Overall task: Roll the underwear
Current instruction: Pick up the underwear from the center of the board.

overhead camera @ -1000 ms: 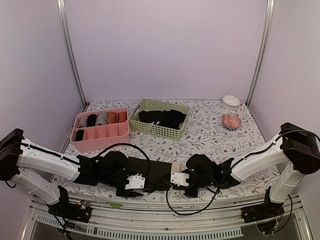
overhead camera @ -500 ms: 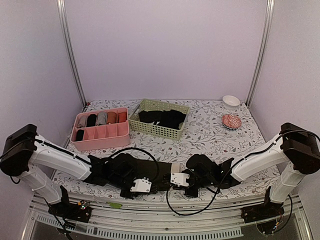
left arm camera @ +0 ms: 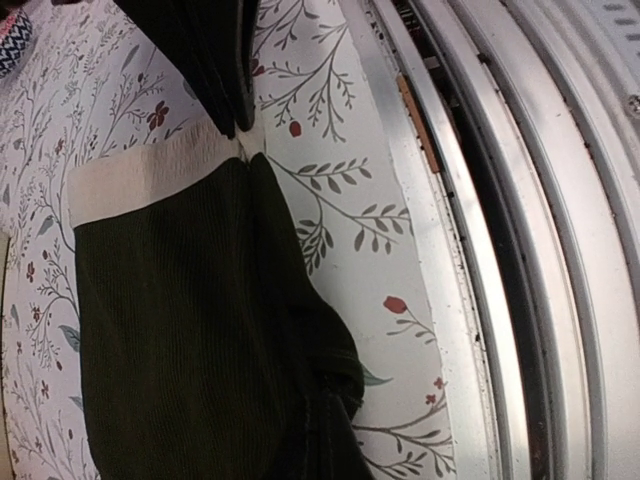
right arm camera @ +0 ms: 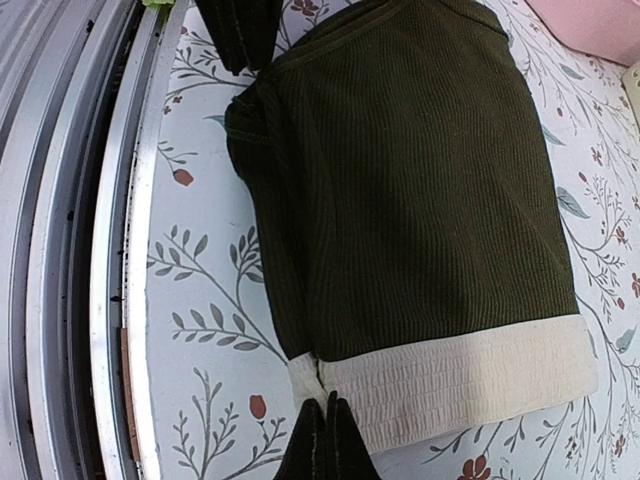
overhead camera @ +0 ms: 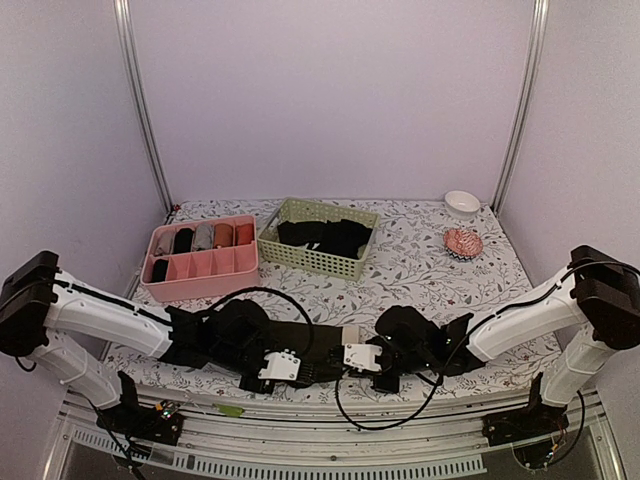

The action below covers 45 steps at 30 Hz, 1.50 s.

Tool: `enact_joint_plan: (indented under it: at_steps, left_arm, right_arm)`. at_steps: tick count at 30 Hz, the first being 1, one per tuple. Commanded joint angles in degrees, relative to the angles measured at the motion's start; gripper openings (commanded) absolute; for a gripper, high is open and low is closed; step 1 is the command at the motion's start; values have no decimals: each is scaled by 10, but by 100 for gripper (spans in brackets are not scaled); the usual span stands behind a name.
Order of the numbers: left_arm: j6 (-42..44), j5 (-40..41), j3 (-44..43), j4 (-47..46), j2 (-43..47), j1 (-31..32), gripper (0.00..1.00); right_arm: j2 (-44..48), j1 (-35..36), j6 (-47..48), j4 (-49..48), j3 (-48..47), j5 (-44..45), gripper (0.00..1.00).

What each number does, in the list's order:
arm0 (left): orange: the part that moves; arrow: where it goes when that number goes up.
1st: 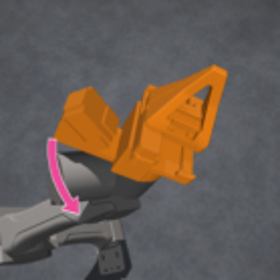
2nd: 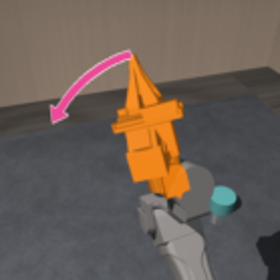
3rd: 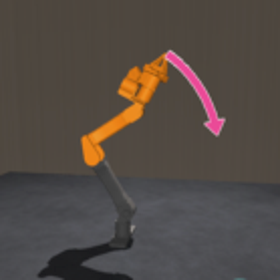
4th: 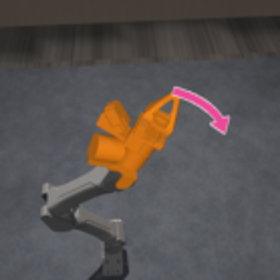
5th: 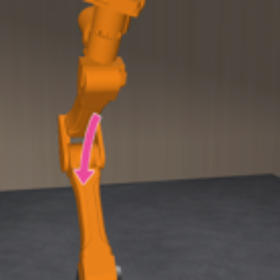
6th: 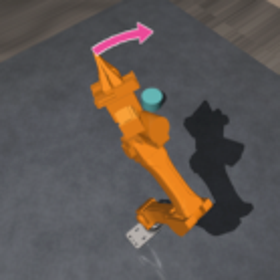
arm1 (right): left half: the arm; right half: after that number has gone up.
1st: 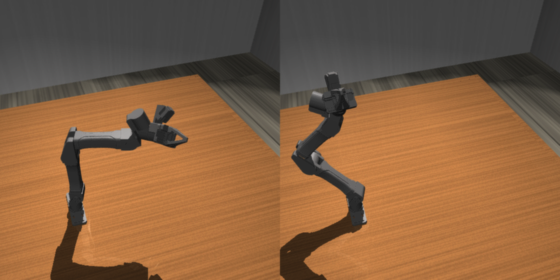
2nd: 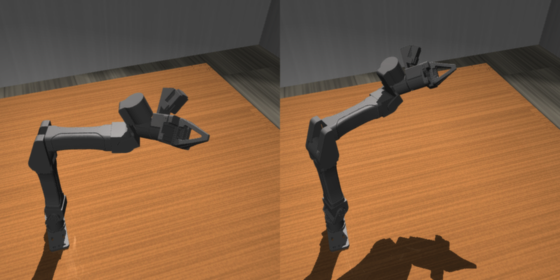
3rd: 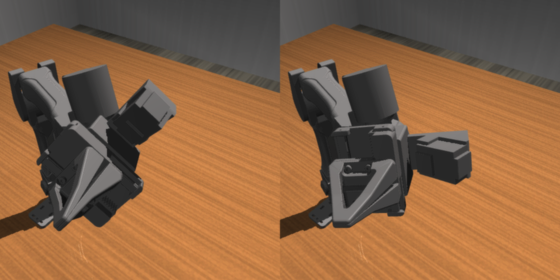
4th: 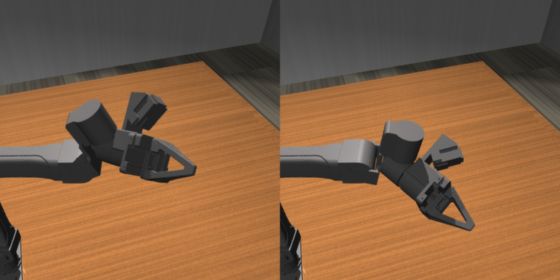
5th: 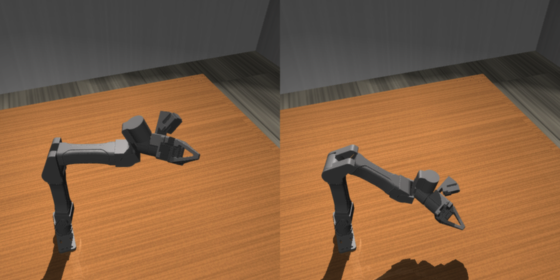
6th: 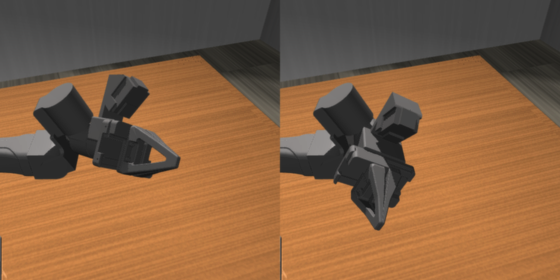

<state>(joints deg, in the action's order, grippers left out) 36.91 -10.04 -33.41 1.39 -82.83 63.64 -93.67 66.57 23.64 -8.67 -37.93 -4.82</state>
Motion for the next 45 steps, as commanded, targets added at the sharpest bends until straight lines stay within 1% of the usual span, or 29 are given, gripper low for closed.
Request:
enact_joint_plan:
  at_steps: [1, 2, 3, 4, 5, 10, 12, 16, 18, 23, 24, 26, 27, 37, 45]
  left_arm:
    - [-4, -13, -5, 1, 9, -8, 0]
    - [-6, -10, -7, 1, 6, -8, 0]
    - [-9, -10, -8, 0, 4, -7, 3]
    - [-12, -12, -8, 0, 2, -6, 9]
    - [-15, -16, -9, 0, -1, -4, 13]
    - [-20, -13, -23, 4, -33, 13, 26]
    - [-20, -12, -32, 5, -49, 15, 29]
    - [-15, -13, -48, 11, -77, 15, 30]
    - [-11, -14, -55, 17, -90, 16, 29]
    - [-4, -17, -74, 45, -114, 18, 20]
    - [-2, -16, -76, 51, -116, 18, 16]
    - [0, -15, -78, 62, -118, 17, 3]
    - [2, -15, -76, 65, -116, 17, 0]
    - [11, -54, -61, 65, -36, -25, 0]
    - [34, -67, -92, 89, -31, -62, 0]
  right_arm:
    - [16, -7, 7, 16, 0, -2, 0]
    - [16, -9, 7, 16, 0, -4, 0]
    - [16, -10, 8, 16, 0, -5, 0]
    - [15, -11, 8, 16, -1, -6, 0]
    - [12, -10, 9, 17, -1, -6, 0]
    - [5, -10, 10, 24, -5, -8, 0]
    - [5, -10, 10, 24, -4, -9, 0]
    - [6, -10, 11, 26, -4, -10, 0]
    - [5, -10, 11, 26, -5, -11, 0]
    - [4, -10, 13, 30, -7, -13, 0]
    - [5, -10, 13, 30, -7, -13, 0]
    - [6, -10, 13, 32, -7, -13, 0]
    - [6, -10, 13, 33, -6, -13, 0]
    - [29, -12, 18, 44, -10, -23, 0]
    - [34, -38, 30, 79, -42, -53, 0]
